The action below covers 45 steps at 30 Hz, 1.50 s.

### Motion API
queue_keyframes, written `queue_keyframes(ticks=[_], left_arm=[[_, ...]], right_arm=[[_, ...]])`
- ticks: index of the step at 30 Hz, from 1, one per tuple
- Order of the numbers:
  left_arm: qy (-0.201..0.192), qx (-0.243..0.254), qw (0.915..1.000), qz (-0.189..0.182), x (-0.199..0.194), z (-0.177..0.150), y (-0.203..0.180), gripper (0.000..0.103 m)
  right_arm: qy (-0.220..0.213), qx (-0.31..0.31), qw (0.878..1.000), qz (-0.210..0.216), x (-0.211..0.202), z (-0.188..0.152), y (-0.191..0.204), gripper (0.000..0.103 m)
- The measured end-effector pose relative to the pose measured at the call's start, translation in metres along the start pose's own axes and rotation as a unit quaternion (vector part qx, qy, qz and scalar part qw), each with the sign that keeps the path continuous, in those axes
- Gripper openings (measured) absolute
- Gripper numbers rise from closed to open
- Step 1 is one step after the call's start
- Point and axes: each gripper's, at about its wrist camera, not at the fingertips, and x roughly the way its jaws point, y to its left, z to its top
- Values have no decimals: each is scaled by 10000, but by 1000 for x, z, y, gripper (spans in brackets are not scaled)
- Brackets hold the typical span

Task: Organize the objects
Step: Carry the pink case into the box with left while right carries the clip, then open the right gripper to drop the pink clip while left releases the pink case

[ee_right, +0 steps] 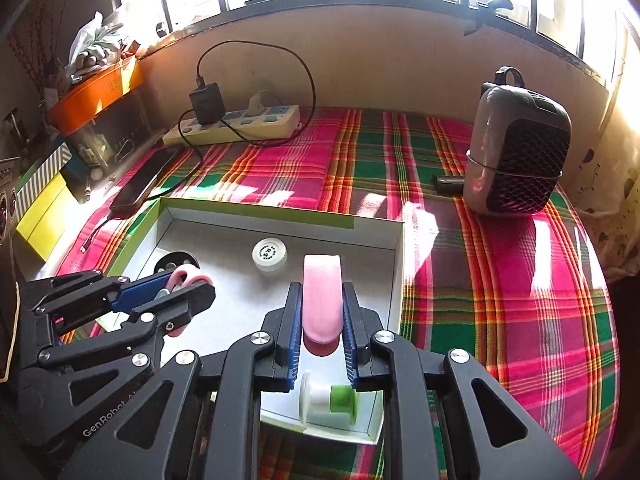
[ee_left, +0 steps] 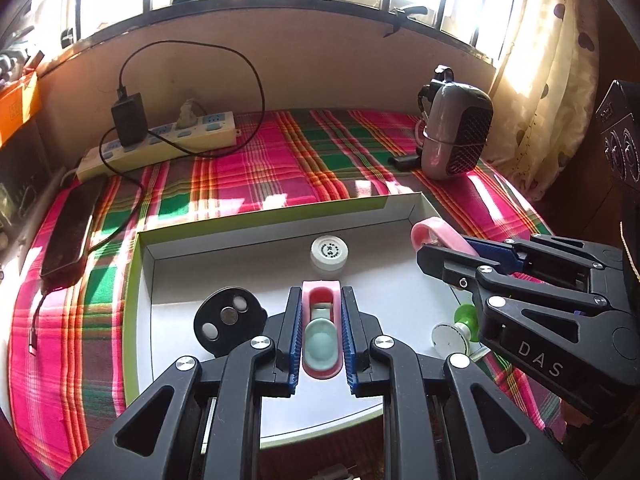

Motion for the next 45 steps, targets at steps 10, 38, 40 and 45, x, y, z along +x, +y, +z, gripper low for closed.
queue_keyframes(ticks=[10,38,40,45], left_arm=[[207,-91,9997,85,28,6,6,16],[476,-31,9987,203,44,10,7,16],[480,-21,9986,209,44,10,7,16],[479,1,9986,219,45,9,6,16]], right_arm=[[223,32,9997,-8,34,12,-9,19],[397,-115,9991,-99,55,12,-6,19],[402,-126,9991,-100,55,12,-5,19],[403,-118,9990,-123,55,12,-6,19]])
